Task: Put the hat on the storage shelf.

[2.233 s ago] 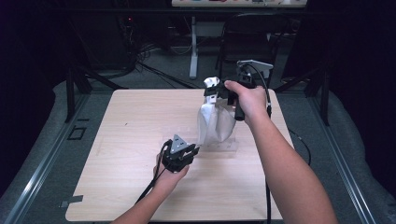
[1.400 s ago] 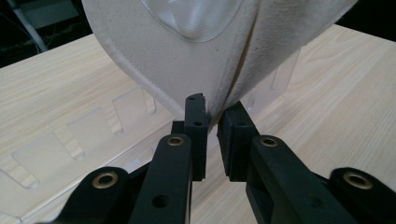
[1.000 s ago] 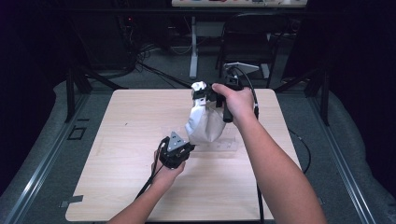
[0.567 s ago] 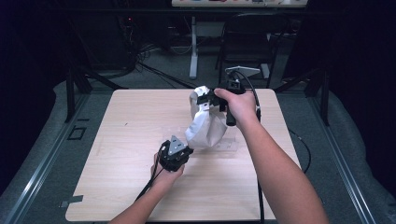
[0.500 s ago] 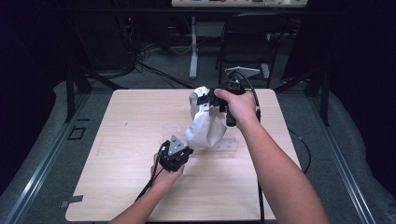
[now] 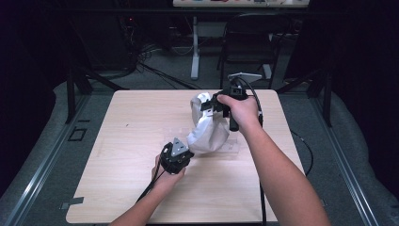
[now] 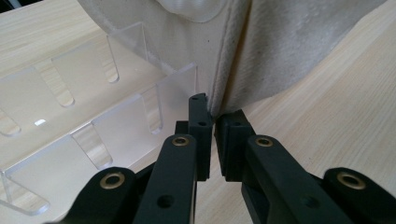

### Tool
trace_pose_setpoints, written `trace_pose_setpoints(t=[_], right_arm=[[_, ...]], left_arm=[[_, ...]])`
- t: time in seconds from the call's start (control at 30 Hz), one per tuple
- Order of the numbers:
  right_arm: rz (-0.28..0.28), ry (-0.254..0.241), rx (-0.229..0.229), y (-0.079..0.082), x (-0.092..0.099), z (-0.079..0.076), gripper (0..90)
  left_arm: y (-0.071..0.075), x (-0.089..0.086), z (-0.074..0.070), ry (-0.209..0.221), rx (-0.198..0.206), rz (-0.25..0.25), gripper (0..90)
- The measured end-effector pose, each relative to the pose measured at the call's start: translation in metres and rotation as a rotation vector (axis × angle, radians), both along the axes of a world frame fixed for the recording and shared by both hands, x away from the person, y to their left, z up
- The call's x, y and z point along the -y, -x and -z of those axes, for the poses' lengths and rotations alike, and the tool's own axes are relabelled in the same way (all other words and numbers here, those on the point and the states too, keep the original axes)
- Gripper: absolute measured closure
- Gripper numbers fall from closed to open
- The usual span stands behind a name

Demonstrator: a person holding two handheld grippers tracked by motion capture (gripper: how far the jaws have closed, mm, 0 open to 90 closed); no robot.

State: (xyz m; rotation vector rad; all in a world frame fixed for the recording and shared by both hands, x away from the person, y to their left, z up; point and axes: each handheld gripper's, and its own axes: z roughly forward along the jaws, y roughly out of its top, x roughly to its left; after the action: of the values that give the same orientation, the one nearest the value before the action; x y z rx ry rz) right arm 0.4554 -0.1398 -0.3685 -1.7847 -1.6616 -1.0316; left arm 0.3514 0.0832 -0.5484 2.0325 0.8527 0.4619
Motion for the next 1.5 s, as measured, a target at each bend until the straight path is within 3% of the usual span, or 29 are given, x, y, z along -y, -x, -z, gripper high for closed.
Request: trace_pose_setpoints(t=[0.43,0.73,0.97,1.17,1.3,1.37,1.5], right_arm=[[0.026,-0.004,0.026,0.004,0.016,-0.005,72.6],[0.017,0.02,0.061,0.013,0.022,-0.016,70.0],[0.025,0.067,0.085,0.021,0.032,-0.023,68.6],[0.014,0.093,0.109,0.029,0.038,-0.026,67.1],[0.01,0.118,0.117,0.035,0.042,-0.026,66.1],[-0.007,0.159,0.134,0.038,0.043,-0.025,65.6],[-0.009,0.172,0.136,0.046,0.048,-0.021,65.3]], left_arm=[[0.007,-0.01,-0.001,0.028,-0.001,-0.008,69.2],[0.018,-0.026,-0.006,0.035,-0.039,-0.018,60.4],[0.034,-0.054,-0.013,0.052,-0.072,-0.03,53.2],[0.045,-0.083,-0.008,0.062,-0.095,-0.05,51.7],[0.046,-0.1,-0.005,0.062,-0.097,-0.081,51.7],[0.046,-0.107,-0.003,0.076,-0.11,-0.088,51.5],[0.046,-0.115,0.0,0.082,-0.108,-0.106,51.4]])
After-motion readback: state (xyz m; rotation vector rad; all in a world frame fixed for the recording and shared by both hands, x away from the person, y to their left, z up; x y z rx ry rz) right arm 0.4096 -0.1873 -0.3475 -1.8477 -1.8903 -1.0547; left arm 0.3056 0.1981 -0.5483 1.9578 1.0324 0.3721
